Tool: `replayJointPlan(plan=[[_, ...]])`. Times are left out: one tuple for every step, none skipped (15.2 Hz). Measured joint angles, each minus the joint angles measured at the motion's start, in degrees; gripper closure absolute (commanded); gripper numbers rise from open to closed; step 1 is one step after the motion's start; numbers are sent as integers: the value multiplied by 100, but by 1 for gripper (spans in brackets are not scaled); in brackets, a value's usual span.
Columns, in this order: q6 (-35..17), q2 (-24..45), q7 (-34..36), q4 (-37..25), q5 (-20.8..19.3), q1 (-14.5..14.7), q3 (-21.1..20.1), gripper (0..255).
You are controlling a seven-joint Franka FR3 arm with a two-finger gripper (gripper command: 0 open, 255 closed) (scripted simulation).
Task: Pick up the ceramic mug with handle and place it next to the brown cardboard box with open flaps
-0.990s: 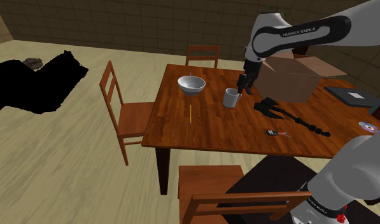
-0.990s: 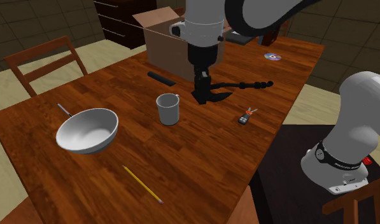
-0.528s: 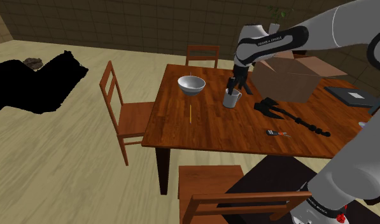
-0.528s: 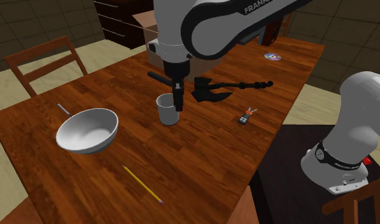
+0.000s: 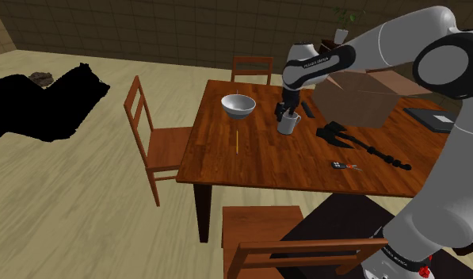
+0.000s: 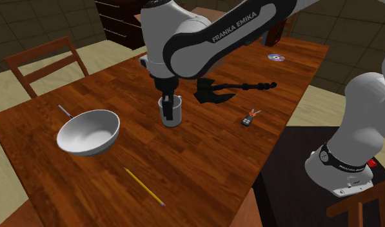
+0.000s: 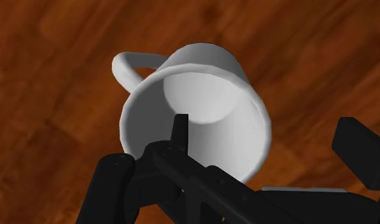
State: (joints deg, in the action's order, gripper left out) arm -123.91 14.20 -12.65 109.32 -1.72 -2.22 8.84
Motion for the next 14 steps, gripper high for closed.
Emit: replayJointPlan(plan=[[-79,30,-2,49,4,-3,-1,0],[-138,71,-8,68,11,-8,-1,0],[-214,123,2,92,17,-5,-6,0],[-253,149,-4,106,20,-9,-6,0],[-285,156,-8,130,22,-13,-4,0],[-295,167,-12,128,24,-16,-4,0],[-297,175,-13,122,25,-17,-4,0],[-299,180,-14,119,26,-18,-4,0],[-301,183,-15,117,27,-18,-4,0],[-302,184,-15,116,27,-18,-4,0],[-302,185,-15,115,27,-18,-4,255],[-302,185,-15,115,27,-18,-4,255],[-302,186,-15,115,27,-18,-4,255],[-302,186,-15,115,27,-18,-4,255]])
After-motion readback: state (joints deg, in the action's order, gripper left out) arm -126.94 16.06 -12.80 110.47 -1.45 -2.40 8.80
